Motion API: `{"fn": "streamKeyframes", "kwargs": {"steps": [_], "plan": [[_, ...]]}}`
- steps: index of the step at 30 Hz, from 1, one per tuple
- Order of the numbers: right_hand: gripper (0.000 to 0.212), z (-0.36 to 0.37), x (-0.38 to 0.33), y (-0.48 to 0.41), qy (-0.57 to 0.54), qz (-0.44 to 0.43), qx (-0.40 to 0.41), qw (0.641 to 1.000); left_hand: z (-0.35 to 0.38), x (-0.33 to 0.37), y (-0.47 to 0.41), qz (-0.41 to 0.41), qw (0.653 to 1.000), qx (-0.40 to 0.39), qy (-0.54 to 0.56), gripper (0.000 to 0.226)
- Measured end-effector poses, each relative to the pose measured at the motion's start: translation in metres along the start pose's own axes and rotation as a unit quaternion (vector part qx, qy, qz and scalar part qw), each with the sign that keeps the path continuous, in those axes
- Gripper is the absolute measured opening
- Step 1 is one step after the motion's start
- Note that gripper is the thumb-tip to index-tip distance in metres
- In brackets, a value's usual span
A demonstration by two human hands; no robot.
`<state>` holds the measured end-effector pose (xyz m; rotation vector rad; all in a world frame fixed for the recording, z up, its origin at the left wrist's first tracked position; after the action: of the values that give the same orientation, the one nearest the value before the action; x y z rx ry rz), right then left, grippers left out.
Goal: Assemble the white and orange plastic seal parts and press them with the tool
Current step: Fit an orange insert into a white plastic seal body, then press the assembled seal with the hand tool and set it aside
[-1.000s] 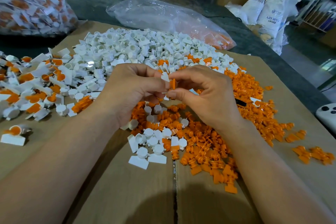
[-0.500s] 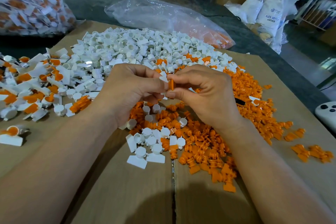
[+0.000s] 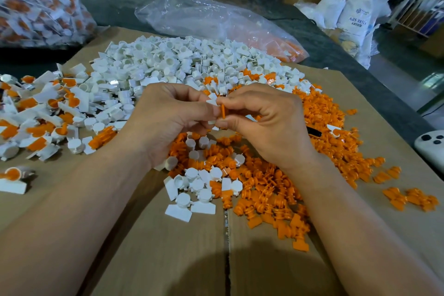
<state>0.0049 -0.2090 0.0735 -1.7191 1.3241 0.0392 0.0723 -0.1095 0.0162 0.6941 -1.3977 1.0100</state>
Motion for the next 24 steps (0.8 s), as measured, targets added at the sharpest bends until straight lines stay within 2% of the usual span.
{"fn": "streamKeyframes", "kwargs": {"steps": [5, 8, 12, 15, 19, 21, 24], "plan": [[0.03, 0.002, 0.001, -0.001, 0.022, 0.029, -0.029, 0.999, -0.002, -0.003, -0.002, -0.002, 1.0, 0.017, 0.004, 0.013], [0.043, -0.01, 0.023, -0.005, 0.045, 0.144, -0.044, 0.988, -0.006, -0.001, -0.003, 0.004, 0.999, 0.034, 0.031, 0.011], [0.037, -0.046, 0.072, -0.005, 0.194, 0.29, -0.06, 0.935, -0.011, 0.002, -0.003, 0.008, 0.997, 0.05, 0.062, 0.007], [0.056, -0.049, 0.102, 0.007, 0.287, 0.362, -0.157, 0.873, -0.011, 0.002, -0.004, 0.009, 0.997, 0.047, 0.067, 0.006], [0.1, -0.028, 0.106, 0.021, 0.305, 0.381, -0.274, 0.829, -0.013, 0.002, -0.004, 0.011, 0.995, 0.048, 0.081, 0.011], [0.097, -0.019, 0.105, 0.024, 0.339, 0.361, -0.314, 0.81, -0.013, 0.002, -0.004, 0.012, 0.995, 0.048, 0.085, 0.014], [0.081, -0.018, 0.106, 0.024, 0.369, 0.345, -0.308, 0.806, -0.013, 0.005, -0.004, 0.031, 0.995, 0.052, 0.073, 0.019]]}}
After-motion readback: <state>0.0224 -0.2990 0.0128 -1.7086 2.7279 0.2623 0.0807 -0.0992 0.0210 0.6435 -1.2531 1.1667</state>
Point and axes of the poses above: each hand's wrist, its own y-axis away from the middle knuckle, its own z-axis out of the palm, x = y × z, the point moved 9 cm from there along -y, towards the middle knuckle, and after that the axes turned 8 degrees about z, right-handed, at the moved point
